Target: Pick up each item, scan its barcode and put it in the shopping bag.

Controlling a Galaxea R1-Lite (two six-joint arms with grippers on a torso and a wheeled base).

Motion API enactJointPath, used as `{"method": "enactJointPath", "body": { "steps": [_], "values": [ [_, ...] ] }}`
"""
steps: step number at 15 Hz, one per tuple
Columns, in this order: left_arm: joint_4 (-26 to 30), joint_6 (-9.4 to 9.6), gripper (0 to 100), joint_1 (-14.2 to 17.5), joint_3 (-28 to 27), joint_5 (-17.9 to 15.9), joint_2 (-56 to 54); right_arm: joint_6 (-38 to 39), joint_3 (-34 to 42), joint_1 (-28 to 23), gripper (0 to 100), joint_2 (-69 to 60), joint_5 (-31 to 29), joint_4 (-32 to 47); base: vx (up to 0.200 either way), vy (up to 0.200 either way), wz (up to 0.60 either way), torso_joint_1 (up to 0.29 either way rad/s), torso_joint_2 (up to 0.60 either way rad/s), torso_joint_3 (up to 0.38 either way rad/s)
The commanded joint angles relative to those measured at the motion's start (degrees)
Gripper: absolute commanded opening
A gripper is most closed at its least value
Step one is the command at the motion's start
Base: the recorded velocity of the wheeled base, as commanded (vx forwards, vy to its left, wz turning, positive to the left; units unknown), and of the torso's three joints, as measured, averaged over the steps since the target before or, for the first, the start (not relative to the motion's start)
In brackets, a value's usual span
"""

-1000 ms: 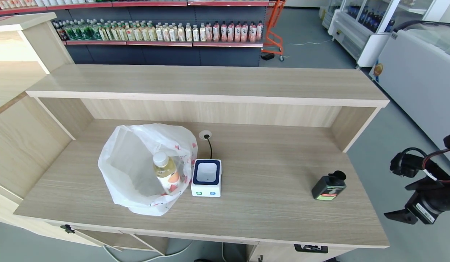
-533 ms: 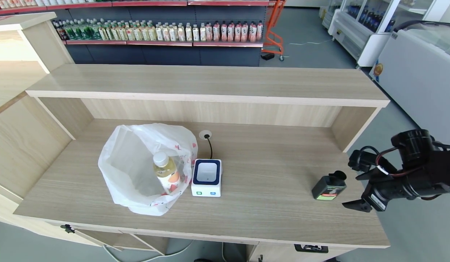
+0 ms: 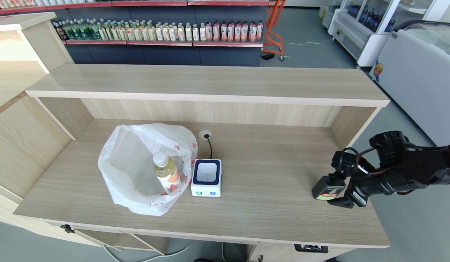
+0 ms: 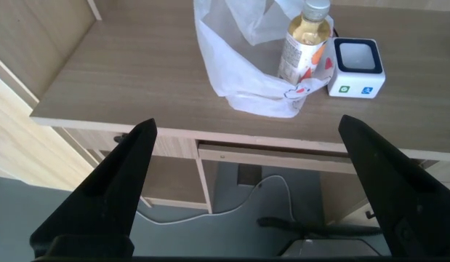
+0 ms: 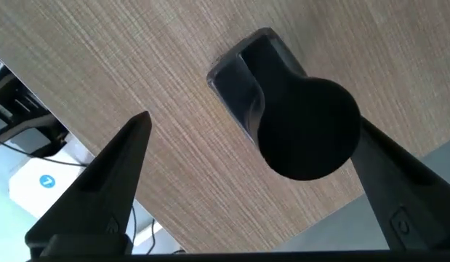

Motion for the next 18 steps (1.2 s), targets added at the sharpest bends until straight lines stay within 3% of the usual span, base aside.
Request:
{"method": "enactJointPath", "body": {
  "steps": [1, 5, 9, 13, 16, 18],
  "values": [
    [0.0, 0.04, 100, 0.0, 0.0, 0.0, 0.0, -0.4, -0.4, 0.1, 0, 1.2, 0.1, -0.2, 0.0, 0.0, 0.0, 0.0, 0.0, 0.0],
    [0.0, -0.04, 100, 0.0, 0.0, 0.0, 0.0, -0.5, -1.0, 0.1, 0, 1.6, 0.2, -1.1, 0.0, 0.0, 0.0, 0.0, 0.0, 0.0],
    [0.0, -0.04, 100, 0.0, 0.0, 0.0, 0.0, 1.0, 0.0, 0.0, 0, -3.7, 5.2, -1.7, 0.0, 0.0, 0.0, 0.0, 0.0, 0.0],
    [0.0, -0.04, 100, 0.0, 0.0, 0.0, 0.0, 2.7, 8.1, -3.4, 0, -17.0, 8.5, -2.6, 0.0, 0.0, 0.0, 0.0, 0.0, 0.0],
    [0.0, -0.04, 100, 0.0, 0.0, 0.0, 0.0, -8.1, 17.3, -6.2, 0, -24.8, 10.4, -13.5, 0.0, 0.0, 0.0, 0.0, 0.0, 0.0],
    [0.0, -0.04, 100, 0.0, 0.0, 0.0, 0.0, -20.2, 21.2, -5.1, 0, -27.4, 19.6, -16.8, 0.0, 0.0, 0.0, 0.0, 0.0, 0.0]
  ]
}}
